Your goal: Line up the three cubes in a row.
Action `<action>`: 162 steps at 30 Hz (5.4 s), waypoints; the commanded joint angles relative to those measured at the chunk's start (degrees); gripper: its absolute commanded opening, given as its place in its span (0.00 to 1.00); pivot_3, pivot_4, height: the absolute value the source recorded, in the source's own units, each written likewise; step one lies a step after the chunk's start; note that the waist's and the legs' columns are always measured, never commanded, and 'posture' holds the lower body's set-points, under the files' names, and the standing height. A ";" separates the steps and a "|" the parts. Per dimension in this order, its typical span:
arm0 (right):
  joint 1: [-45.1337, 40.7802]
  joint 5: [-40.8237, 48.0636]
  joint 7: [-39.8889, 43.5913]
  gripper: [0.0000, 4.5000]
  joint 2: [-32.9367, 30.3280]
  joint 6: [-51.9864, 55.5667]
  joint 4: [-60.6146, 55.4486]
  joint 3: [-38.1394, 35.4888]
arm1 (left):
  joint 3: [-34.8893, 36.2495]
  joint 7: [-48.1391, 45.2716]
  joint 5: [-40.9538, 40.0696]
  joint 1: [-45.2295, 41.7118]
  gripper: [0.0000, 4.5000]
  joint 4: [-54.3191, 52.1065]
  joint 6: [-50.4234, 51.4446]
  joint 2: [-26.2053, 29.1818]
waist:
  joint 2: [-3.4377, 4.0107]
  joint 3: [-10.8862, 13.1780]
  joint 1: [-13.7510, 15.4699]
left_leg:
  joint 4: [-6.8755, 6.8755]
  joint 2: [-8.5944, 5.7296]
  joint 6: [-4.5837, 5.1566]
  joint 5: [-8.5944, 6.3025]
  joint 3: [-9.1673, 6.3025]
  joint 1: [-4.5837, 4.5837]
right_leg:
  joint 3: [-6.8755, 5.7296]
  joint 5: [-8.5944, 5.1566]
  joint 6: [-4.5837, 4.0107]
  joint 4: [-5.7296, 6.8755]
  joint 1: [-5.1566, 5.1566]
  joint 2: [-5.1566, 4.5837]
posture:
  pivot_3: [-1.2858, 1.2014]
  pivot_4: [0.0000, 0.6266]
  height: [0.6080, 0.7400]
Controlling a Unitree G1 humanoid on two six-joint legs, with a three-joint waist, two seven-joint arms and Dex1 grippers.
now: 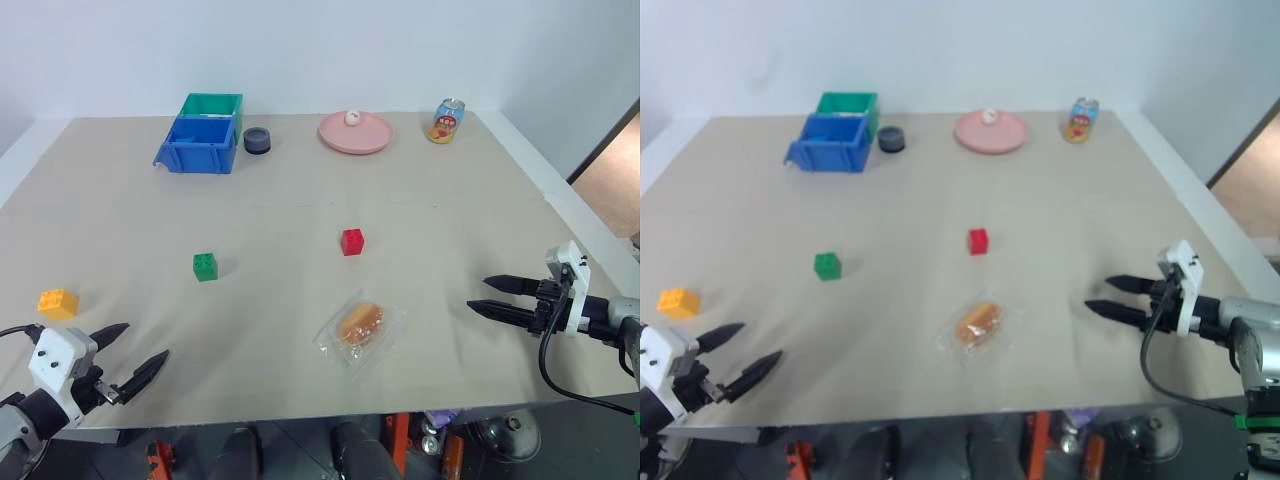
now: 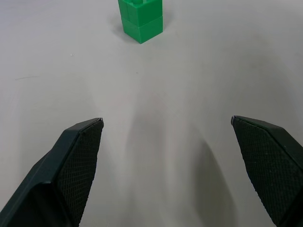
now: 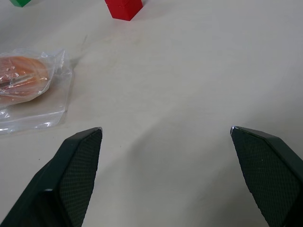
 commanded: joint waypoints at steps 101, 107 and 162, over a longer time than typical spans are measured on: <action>-41.53 -24.84 -35.63 0.84 5.82 -31.63 42.08 7.27 | -33.26 -10.03 0.41 -48.71 1.00 9.14 6.53 -4.18 | 0.14 0.07 -0.51 | 0.12 0.32 0.19 -0.03 0.01 0.04 | 0.44 0.50 0.49 0.10 0.10 0.65 | 0.52 0.24 1.00; -38.57 -17.87 -27.11 0.84 10.44 -24.30 31.31 5.65 | -30.76 -6.92 -0.81 -45.81 1.00 7.03 7.62 -4.02 | 0.14 0.06 -0.68 | 0.11 0.39 0.19 -0.03 0.01 0.05 | 0.44 0.52 0.46 0.10 0.08 0.73 | 0.52 0.24 1.00; -17.85 -22.38 -53.04 0.78 43.94 -4.00 -5.11 18.50 | -24.32 -1.57 -3.99 -36.72 1.00 0.44 8.23 -2.05 | 0.00 -0.04 -0.70 | 0.04 0.70 0.12 0.10 -0.10 0.09 | 0.33 0.49 -0.16 0.26 -0.12 1.07 | 0.52 0.24 1.00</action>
